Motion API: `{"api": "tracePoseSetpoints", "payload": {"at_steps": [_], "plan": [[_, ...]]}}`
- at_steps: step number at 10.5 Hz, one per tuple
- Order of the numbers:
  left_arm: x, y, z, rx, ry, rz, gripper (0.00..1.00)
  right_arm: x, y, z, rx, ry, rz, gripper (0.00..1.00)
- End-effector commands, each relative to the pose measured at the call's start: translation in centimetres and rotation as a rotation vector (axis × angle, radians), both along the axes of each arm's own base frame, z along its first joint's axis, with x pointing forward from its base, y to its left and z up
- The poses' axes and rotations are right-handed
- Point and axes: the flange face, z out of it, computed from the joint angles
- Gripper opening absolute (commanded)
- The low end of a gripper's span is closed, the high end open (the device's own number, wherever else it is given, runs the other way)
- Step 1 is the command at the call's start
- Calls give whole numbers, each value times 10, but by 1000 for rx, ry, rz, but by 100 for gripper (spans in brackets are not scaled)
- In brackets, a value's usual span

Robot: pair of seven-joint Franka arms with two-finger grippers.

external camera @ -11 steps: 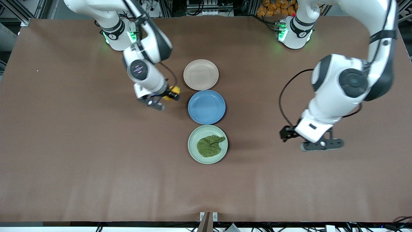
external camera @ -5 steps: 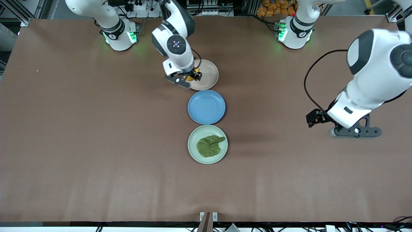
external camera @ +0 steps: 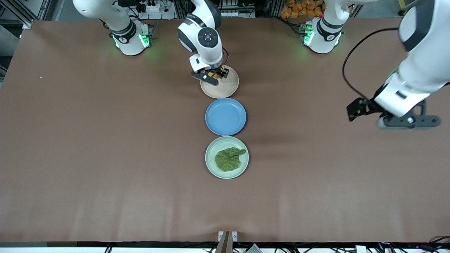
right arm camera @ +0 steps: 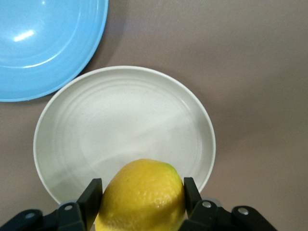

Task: Place lemon and lettuce in plates

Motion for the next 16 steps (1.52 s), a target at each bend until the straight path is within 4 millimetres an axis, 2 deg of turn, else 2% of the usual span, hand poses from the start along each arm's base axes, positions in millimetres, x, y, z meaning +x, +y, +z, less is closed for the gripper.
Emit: {"api": "tracePoseSetpoints", "payload": {"at_steps": [1,2,4,6,8,10,12,15,16], "plan": [[-25,37,33,17,6,-55,100,-3,4,-14,-19,-15,-45,86],[-29,37,34,11,21,-55,100,-2,5,-11,-15,-17,-47,100],[-34,39,41,4,20,-48,100,7,3,-8,-9,-25,-53,100],[-35,32,42,3,18,-53,100,42,-20,3,-10,-40,-60,100],[-34,41,42,2,18,-39,100,81,-48,10,-1,-52,-33,100],[-34,38,41,2,20,-40,100,121,-95,9,-16,-23,2,100],[-35,36,44,0,15,-24,100,176,-172,11,8,-9,14,100],[-34,33,46,-1,10,-23,100,223,-267,18,71,-16,36,100],[-35,33,47,-1,7,-23,100,232,-296,25,90,-28,97,100]]}}
